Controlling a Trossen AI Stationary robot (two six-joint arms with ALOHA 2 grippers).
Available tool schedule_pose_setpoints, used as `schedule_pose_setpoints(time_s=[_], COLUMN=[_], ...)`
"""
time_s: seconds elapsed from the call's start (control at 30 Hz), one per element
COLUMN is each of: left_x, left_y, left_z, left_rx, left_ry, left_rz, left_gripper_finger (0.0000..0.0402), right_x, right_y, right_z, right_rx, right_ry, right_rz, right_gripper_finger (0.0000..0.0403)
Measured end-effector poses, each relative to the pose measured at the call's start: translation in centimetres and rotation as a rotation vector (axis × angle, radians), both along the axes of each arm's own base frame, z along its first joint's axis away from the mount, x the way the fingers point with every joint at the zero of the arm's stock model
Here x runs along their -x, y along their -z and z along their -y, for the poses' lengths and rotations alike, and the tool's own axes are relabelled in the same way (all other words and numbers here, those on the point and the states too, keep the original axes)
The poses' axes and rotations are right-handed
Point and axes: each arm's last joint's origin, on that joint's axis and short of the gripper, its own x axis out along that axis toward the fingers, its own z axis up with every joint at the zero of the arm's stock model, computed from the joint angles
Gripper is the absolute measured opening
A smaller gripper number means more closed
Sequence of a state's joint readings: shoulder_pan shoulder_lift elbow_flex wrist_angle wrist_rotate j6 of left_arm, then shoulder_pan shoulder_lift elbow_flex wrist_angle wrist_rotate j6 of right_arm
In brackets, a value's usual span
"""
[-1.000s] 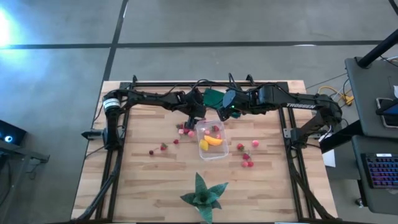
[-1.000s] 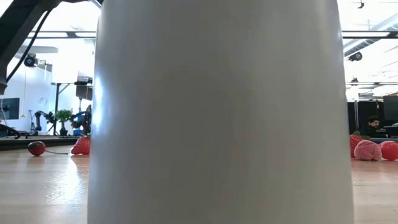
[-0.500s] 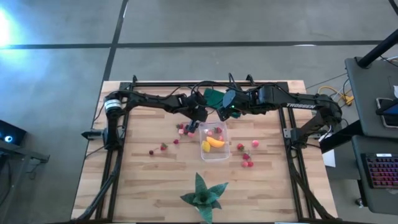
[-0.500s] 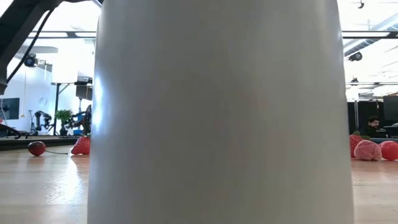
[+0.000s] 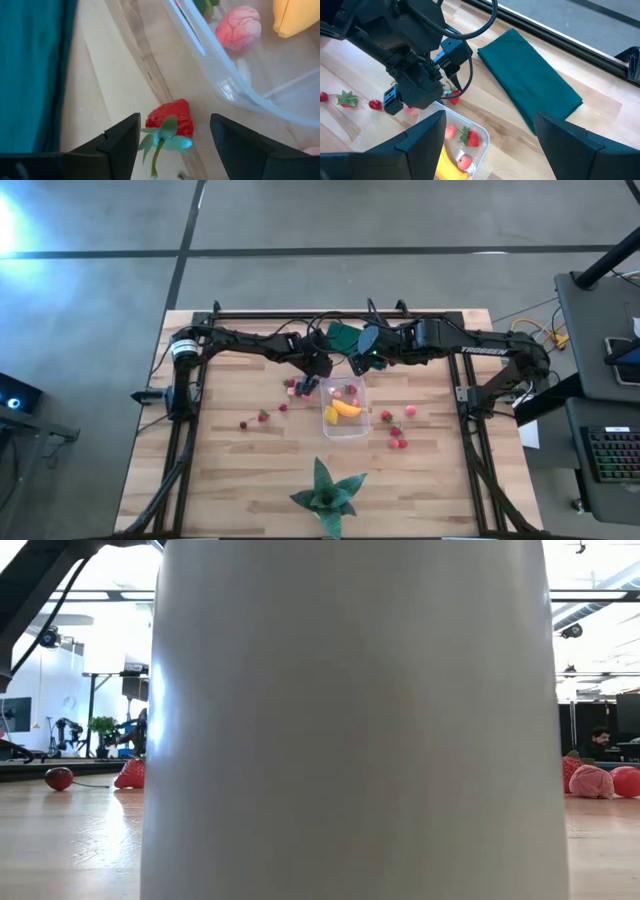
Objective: Pick and placing Produce into tupperware
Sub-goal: Put the strawberry into the transparent bin
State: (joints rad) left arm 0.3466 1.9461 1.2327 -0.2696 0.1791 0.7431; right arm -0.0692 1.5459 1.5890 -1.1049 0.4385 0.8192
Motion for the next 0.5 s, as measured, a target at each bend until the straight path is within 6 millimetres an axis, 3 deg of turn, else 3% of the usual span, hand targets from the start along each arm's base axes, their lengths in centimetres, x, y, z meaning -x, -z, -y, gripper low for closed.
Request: schedule_pose_setpoints(time_s=[0.17,0.5], left_x=[0.08,0.05], left_y=[0.10,0.07], left_z=[0.03,0.02], left_rx=[0.001,-0.002], left_ry=[0.001,0.003], left_rz=[-0.007,-0.003], left_gripper_finger=[0.0217,0.0152], right_x=[0.00,-0.01], right_y=[0.00,0.00], right_z=[0.01,0.00], right_rx=[0.000,0.000], right_ry=[0.000,0.000], right_rz=[0.000,0.001], right_gripper_finger=[0.0291,0.0293])
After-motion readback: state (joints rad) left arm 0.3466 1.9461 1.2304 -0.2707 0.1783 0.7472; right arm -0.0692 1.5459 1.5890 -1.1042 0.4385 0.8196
